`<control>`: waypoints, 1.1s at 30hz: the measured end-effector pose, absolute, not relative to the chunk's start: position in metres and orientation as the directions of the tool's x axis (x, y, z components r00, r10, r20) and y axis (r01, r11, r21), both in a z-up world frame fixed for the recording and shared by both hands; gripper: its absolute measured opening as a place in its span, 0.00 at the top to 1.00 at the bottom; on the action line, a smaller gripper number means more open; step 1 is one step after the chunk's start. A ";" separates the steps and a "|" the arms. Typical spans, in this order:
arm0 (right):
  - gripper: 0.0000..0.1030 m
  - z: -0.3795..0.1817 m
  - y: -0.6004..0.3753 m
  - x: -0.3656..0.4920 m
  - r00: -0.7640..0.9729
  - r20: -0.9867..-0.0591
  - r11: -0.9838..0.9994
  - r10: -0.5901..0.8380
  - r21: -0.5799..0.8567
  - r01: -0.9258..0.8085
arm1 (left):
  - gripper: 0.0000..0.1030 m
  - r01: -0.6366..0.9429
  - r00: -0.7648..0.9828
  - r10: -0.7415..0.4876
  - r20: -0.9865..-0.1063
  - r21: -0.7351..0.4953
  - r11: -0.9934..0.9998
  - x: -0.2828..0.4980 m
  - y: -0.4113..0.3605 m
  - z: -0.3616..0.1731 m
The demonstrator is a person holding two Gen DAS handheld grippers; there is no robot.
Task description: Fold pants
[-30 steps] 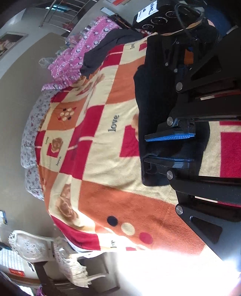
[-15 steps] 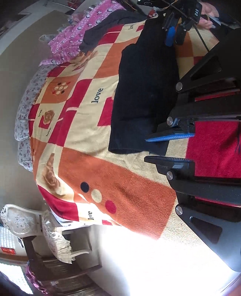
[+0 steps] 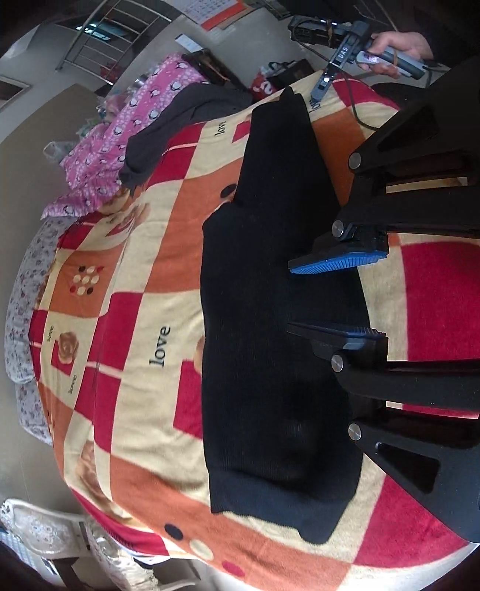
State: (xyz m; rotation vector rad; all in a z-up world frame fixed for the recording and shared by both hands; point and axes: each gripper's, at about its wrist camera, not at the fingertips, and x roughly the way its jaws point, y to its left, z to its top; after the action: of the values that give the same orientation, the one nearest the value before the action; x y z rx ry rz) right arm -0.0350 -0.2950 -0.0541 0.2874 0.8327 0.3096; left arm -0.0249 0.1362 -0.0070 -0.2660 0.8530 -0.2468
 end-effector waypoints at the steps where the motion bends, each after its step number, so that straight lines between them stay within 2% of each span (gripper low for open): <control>1: 0.54 -0.053 -0.302 -0.032 0.639 -0.682 0.924 0.355 0.362 -0.128 | 0.76 0.123 0.630 -0.327 -0.704 -0.325 0.938 -0.023 0.130 -0.008; 7: 0.54 -0.040 -0.309 -0.040 0.668 -0.656 0.918 0.351 0.383 -0.107 | 0.76 0.179 0.578 -0.384 -0.720 -0.347 0.921 -0.003 0.097 -0.015; 12: 0.53 -0.039 -0.300 -0.041 0.672 -0.643 0.913 0.367 0.387 -0.128 | 0.76 0.234 0.589 -0.394 -0.706 -0.318 0.919 -0.008 0.082 -0.008; 33: 0.53 -0.044 -0.320 -0.041 0.684 -0.626 0.892 0.375 0.443 -0.083 | 0.76 0.199 0.599 -0.393 -0.698 -0.346 0.917 -0.007 0.091 -0.006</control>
State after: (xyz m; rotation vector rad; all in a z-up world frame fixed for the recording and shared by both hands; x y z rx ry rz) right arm -0.0407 -0.3202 -0.0442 0.4009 0.7796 0.2646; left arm -0.0074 0.0912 -0.0057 -0.2426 0.8638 -0.3475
